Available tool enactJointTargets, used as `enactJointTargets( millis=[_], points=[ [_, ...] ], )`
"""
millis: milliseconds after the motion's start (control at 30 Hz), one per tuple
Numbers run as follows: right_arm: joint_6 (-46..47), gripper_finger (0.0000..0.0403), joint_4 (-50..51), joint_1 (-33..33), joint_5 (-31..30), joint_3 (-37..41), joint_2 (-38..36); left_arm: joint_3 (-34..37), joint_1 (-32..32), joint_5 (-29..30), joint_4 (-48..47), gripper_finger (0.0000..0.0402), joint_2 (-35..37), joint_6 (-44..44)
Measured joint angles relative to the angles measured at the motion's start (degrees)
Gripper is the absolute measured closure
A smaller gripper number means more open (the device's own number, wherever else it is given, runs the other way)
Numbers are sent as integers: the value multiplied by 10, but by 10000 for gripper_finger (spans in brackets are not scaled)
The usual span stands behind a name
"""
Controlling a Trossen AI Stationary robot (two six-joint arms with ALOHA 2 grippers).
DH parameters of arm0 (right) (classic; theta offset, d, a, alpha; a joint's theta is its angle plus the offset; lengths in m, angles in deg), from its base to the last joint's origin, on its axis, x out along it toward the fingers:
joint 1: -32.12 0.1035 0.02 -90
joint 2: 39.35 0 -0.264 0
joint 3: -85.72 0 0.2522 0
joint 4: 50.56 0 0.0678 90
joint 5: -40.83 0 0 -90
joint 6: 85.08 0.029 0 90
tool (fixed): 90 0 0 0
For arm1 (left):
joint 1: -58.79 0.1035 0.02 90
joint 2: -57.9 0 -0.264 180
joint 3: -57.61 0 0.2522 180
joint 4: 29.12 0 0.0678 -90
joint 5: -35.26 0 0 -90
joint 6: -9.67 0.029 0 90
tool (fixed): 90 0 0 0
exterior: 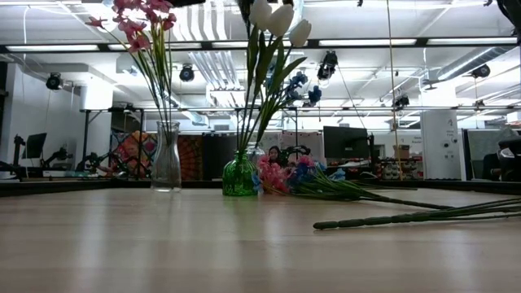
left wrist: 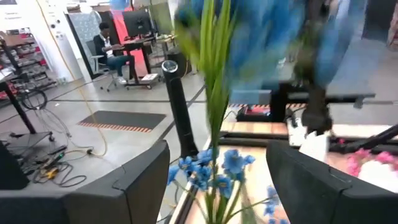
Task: Sort flowers into vase by color
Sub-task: Put the right blue flowers into the right transparent vase
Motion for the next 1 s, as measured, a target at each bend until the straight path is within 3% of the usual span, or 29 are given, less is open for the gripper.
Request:
enactJointTargets(
  millis=[233, 367, 733, 1000],
  points=[
    [-5, 390, -66, -6, 52, 63, 1, 0, -1, 0, -8, 155, 46, -50],
    [-18, 390, -84, -8, 55, 107, 1, 0, -1, -1, -7, 155, 70, -76],
    [-14, 390, -248, -23, 60, 270, -38, -5, -1, -2, 0, 155, 109, -100],
    [-15, 390, -261, -32, 60, 282, -40, -5, -1, -2, -10, 155, 111, -101]
  ],
)
